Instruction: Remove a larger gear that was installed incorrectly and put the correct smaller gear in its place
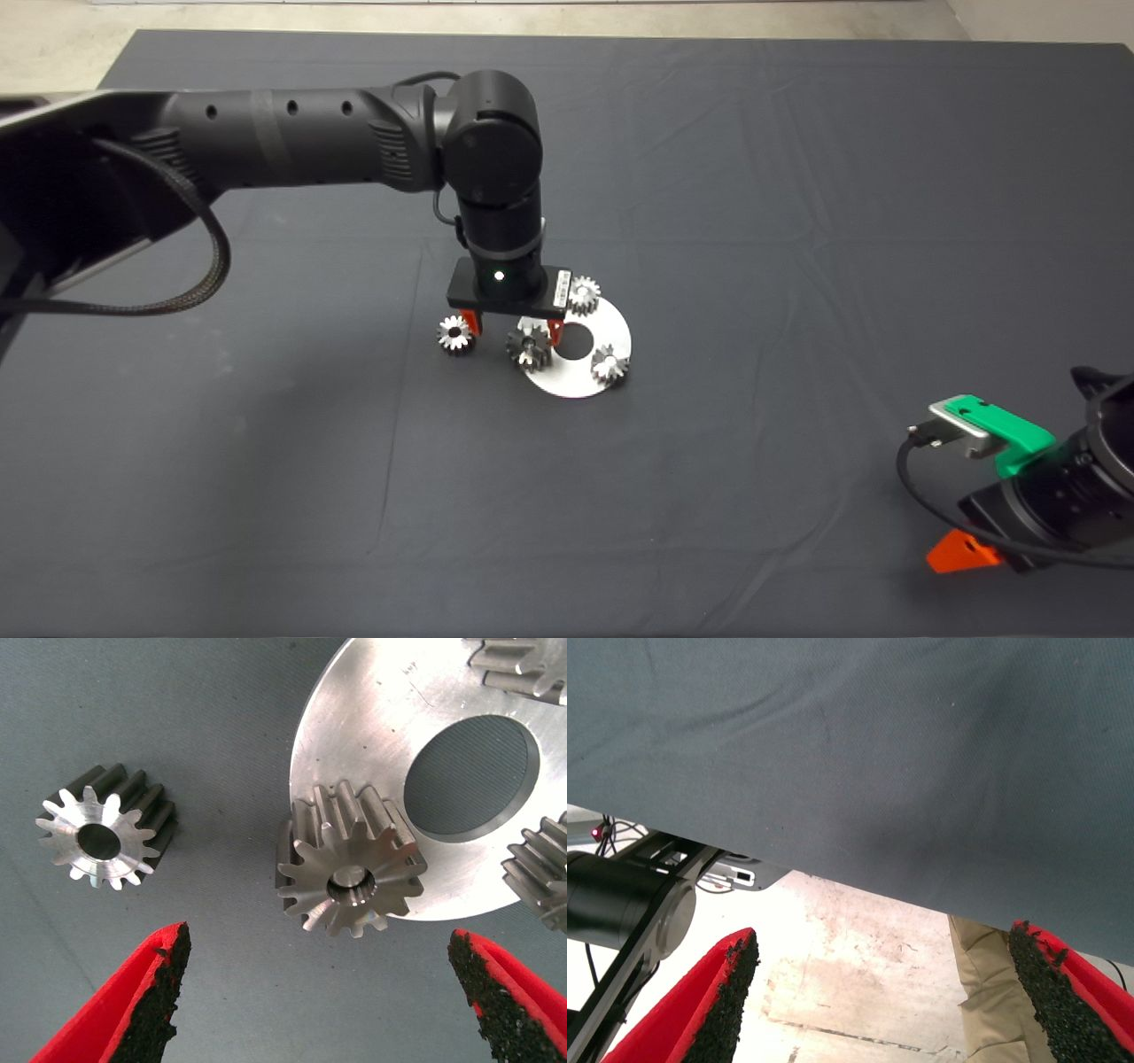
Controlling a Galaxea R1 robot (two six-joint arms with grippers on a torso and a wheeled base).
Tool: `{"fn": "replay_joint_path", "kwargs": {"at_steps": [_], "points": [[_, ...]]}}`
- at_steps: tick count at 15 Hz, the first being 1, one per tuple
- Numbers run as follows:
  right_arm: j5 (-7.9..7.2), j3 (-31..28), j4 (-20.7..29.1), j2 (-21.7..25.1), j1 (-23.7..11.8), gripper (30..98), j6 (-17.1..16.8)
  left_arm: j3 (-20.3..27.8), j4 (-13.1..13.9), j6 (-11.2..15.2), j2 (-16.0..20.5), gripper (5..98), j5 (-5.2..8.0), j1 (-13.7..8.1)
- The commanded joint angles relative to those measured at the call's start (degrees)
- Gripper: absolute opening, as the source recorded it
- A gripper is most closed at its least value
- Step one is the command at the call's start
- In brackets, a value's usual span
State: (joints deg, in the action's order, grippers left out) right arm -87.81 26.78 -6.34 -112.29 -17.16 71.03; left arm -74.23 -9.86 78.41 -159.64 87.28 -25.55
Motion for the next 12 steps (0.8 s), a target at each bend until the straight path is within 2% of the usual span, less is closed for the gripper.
{"fn": "replay_joint_path", "kwargs": {"at_steps": [1, 4, 9, 12], "points": [[-5.09, 0.36, 1.59, -0.20, -1.47, 74.4, 0.42, -0.11, 0.37, 0.52, -0.99, 73.6, 3.07, -0.17], [-5.09, 0.45, 2.03, -0.35, -1.91, 74.4, 0.42, -0.64, -1.21, 0.43, -1.08, 78.7, 3.04, 2.08], [-5.09, 0.65, 2.29, -0.79, -1.97, 74.4, 0.42, -2.55, -2.15, -0.43, -1.43, 78.7, 2.98, 2.78], [-5.09, 0.71, 2.30, -1.07, -2.09, 74.4, 0.42, -6.59, -2.35, -3.51, -3.43, 78.7, 2.89, 2.78]]}}
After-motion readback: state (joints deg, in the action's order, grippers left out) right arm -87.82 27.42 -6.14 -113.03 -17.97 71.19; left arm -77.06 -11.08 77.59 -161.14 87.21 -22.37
